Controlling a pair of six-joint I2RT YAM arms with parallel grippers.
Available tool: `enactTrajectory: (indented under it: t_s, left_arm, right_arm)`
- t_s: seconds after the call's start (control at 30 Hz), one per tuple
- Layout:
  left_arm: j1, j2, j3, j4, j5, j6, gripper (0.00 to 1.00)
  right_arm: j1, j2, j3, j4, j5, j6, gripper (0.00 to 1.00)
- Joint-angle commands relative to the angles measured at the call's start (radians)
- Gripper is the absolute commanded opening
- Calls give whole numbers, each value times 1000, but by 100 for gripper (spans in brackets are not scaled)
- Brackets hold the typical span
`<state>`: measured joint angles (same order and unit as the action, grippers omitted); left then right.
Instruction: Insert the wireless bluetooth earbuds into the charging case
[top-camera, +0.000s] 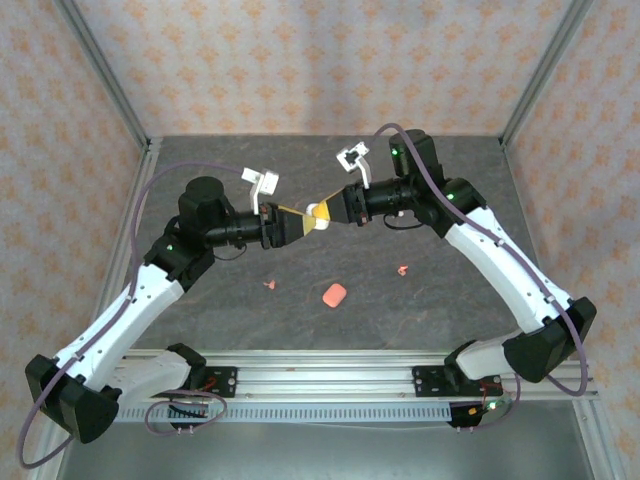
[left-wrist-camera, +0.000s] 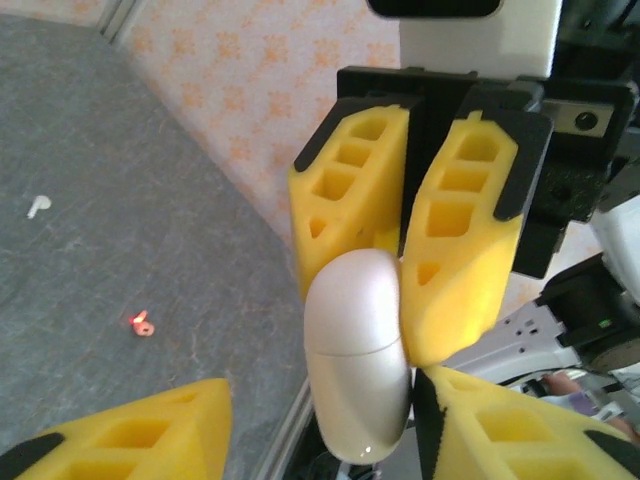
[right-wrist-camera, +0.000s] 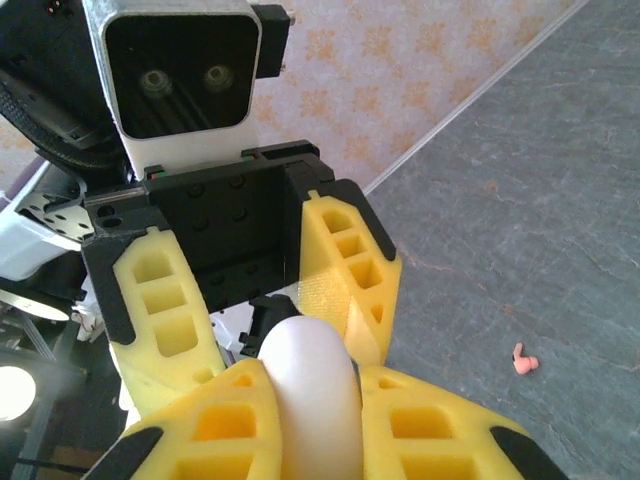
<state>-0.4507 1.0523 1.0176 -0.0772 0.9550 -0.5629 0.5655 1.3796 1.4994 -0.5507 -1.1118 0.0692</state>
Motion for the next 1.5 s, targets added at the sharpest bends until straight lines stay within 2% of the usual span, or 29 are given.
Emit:
enactTrajectory:
  t_s: [0.0,0.17,0.37,0.5,0.67,0.87,1.0,1.2,1.47]
  left_arm:
    - [5,7,-10,114,39,-53,46]
    - [5,14,-17,121,54,-57,37]
    - [5,17,-26,120,66,-57,34]
    - [4,17,-27,114,69,-50,23]
    - [5,11,-16,54,38,-5,0]
    - [5,-2,-34,42,7,23,0]
    - [4,-11,-43,57,8,23,0]
    - [5,-33,-53,57,1,61,0]
    - [5,-58,-71,60,-13,65,0]
  right_arm:
    - [1,-11,-16,83,-45,25,15]
    - [1,-5,-18,95,-43,39,15]
    - [1,1,-23,95,-31,43,15]
    - [2,1,-27,105,-38,53,15]
    - [1,-3,-37,116,-39,62,20]
    - [1,-4,-67,165,-59,109,24]
    - [1,-4,-86,218,-64,156,36]
    - [0,10,-85,217,-40,175,46]
    - [-3,30,-79,176,-7,160,49]
